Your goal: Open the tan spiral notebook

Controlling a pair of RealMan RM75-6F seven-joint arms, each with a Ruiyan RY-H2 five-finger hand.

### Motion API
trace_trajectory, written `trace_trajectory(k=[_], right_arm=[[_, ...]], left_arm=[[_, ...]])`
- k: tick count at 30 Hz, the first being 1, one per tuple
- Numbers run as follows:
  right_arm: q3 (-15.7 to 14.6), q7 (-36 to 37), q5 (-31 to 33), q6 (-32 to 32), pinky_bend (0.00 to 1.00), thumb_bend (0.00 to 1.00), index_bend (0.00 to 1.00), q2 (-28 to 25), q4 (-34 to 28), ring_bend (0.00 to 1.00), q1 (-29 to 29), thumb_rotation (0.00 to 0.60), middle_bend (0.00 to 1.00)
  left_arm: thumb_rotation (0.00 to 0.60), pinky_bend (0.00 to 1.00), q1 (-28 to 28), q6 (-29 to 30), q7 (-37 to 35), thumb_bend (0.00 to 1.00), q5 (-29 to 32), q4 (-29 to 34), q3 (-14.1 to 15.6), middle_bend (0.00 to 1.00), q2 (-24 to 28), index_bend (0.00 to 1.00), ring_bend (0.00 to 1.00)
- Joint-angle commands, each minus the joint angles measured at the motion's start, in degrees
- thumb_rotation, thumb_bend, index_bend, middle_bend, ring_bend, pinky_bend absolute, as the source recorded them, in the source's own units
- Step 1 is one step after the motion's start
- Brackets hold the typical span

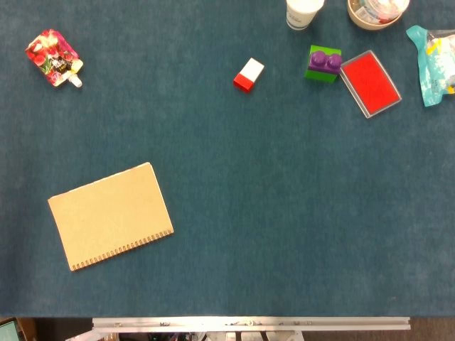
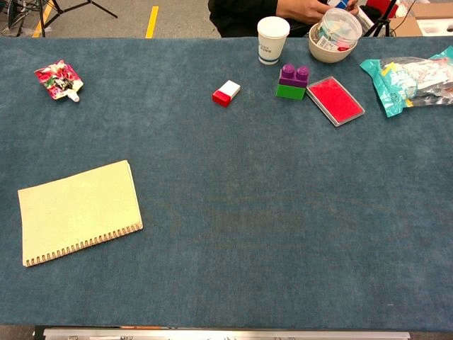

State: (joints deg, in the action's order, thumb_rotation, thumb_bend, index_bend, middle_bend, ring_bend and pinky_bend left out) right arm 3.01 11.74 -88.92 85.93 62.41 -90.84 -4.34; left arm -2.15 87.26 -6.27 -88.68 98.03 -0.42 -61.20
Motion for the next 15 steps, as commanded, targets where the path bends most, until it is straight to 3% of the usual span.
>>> trace_trajectory(k=[1, 10, 15], right_arm=[[0.0, -0.01, 0.04, -0.07, 0.29, 0.39, 0.36, 0.04, 0.0, 0.23, -0.03, 0.6, 0.37], [0.18, 0.09, -0.01, 0.3, 0.29, 0.39, 0.36, 0.12, 0.14, 0.23, -0.01, 0.6, 0.37], [0.86, 0.1, -0.18, 1.13, 0.29, 0.39, 0.36, -0.04, -0.04, 0.23, -0.18, 0.6, 0.37]], left_arm=[[0.6, 0.11, -0.01, -0.13, -0.04, 0.48, 0.01, -0.08, 0.09, 0.01, -0.05, 0.0, 0.0], [0.6, 0.11, -0.27, -0.65, -0.28, 0.48, -0.41, -0.55, 0.37, 0.01, 0.34, 0.0, 0.0], [0.6, 0.1, -2.07, -4.17, -1.33, 0.48, -2.94, -1.21, 2.01, 0.01, 2.64, 0.0, 0.0]])
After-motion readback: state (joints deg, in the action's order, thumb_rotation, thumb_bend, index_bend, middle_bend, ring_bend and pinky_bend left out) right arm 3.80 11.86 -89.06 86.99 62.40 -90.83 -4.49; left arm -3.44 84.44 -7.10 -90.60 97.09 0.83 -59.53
